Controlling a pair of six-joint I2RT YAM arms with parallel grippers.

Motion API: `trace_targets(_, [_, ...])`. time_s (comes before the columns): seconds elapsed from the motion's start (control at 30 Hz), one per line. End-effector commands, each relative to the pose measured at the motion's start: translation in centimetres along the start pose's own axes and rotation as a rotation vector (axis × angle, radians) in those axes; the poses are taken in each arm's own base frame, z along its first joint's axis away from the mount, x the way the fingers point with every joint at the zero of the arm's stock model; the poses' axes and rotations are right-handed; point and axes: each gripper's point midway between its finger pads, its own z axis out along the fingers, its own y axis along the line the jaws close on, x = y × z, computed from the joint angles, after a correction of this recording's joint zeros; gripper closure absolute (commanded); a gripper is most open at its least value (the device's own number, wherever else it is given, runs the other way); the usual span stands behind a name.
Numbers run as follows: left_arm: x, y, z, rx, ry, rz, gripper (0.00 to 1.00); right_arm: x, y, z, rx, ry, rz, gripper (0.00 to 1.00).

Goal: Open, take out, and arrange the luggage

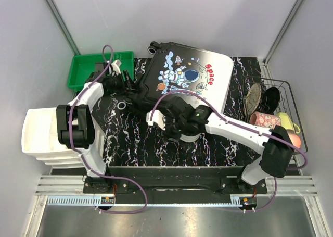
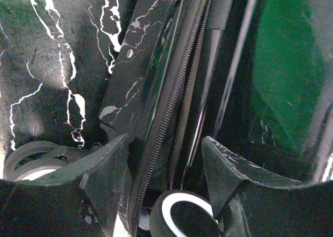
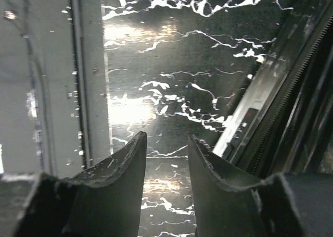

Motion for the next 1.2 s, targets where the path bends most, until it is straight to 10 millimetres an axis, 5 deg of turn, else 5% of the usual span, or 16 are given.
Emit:
trace_targets(0.0, [4.2,-1.4,-1.5,0.049,0.080,-0.006,0.40,-0.1,-3.0,0.5,0.156,0.009,-0.066,0.56])
trace_targets(0.23, [9.6,-1.4,-2.7,0.085,0.158,-0.094,0.43,7.1,-5.7,-1.8,0.353,0.220,-0.084,0.62])
trace_targets(0.37, [8.7,-2.8,-3.7,0.136,0.107,-0.034,0.27,10.9,-9.0,-4.8,0.492,0.317,-0.036,0.64])
trace_targets(0.47, [5.6,-4.5,-5.5,0.157,0.051,0.101,0.17,11.9,-11.9,-7.0,0.581,0.324,0.015,0.65])
trace_targets(0.5, [3.5,-5.6,-6.5,0.163,0.001,0.196,0.11,12.0,-12.3,-7.4,0.591,0.324,0.024,0.65])
trace_targets(0.57, [2.3,-6.6,-8.0,0.159,-0.021,0.279,0.03,11.8,-13.9,-8.3,0.635,0.312,0.039,0.64])
trace_targets(0.7, [-0.3,-7.8,-11.1,0.163,-0.085,0.545,0.01,11.8,-16.4,-8.6,0.679,0.301,0.096,0.64])
trace_targets(0.83, [2.2,-9.0,-12.8,0.307,-0.009,0.786,0.01,10.9,-17.2,-8.4,0.682,0.252,0.129,0.64])
trace_targets(1.03, [5.1,-8.3,-11.7,0.372,0.075,0.934,0.01,9.2,-15.1,-8.3,0.594,0.154,0.140,0.55])
trace_targets(1.13, [2.3,-7.8,-9.5,0.276,-0.010,0.862,0.05,8.6,-13.8,-8.9,0.567,0.114,0.121,0.51])
trace_targets(1.17, [-0.3,-7.7,-8.5,0.241,-0.093,0.858,0.07,8.6,-13.7,-9.1,0.573,0.113,0.121,0.51])
